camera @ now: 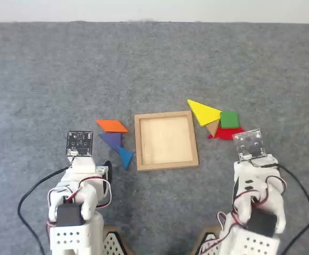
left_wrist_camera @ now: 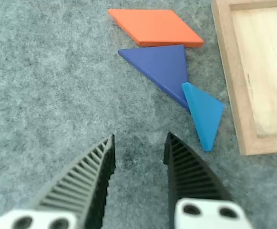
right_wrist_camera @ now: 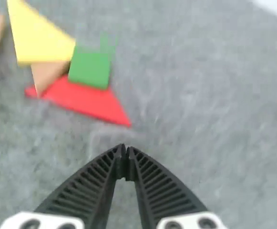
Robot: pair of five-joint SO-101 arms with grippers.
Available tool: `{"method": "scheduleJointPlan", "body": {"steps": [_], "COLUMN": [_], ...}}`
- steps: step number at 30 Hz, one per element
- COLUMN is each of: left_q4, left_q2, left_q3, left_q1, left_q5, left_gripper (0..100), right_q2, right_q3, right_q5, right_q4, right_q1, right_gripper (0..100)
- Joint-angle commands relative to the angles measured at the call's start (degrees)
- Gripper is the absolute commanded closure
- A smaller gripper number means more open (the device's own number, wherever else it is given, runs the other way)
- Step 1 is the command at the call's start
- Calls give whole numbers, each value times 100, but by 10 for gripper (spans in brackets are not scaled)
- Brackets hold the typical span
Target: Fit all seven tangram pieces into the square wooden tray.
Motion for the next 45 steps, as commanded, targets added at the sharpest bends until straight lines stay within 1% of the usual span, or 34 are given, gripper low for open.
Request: {"method": "scheduleJointPlan", "body": {"steps": [1,5,7,10,12,15,17,19,23,26,28,30,35,37,40,45], "left_q4": [18,18,18,18,18,18,18,18,18,18,18,18,18,18,18,18], "left_q2": [-141,-141,-141,-141,-141,-141,-141,-141,-141,-141,-141,-141,-141,-141,-141,-141], "left_q3": [-84,-84,-84,-84,-84,-84,-84,-84,-84,-84,-84,-84,-84,-84,-84,-84], "left_q1": [18,18,18,18,18,18,18,18,18,18,18,18,18,18,18,18], "left_q5": [-9,-9,-9,-9,-9,-9,-9,-9,-9,-9,-9,-9,-9,-9,-9,-9], "left_gripper": [836,836,836,836,836,836,836,836,836,836,836,836,836,836,836,836], "right_q2": [303,1903,3020,4936,6264,8013,8919,9552,10149,10360,10440,10501,10862,11046,11336,11952], "right_q3": [-985,-1600,-2101,-3200,-4062,-5240,-5846,-6207,-6488,-6488,-6514,-6488,-6514,-6532,-6549,-7332], "right_q5": [62,-105,-97,-79,316,1275,1776,2163,2796,3262,3446,3499,3631,3631,3604,3604], "right_q4": [224,-48,-242,-215,163,1191,1692,1807,1692,1701,1622,1402,1209,963,470,532], "right_q1": [-365,-558,-567,-576,-664,-971,-1156,-1209,-1209,-1226,-1191,-1209,-1666,-1754,-1736,-1560], "right_gripper": [956,925,923,923,922,922,922,922,913,853,809,780,778,778,776,775]}}
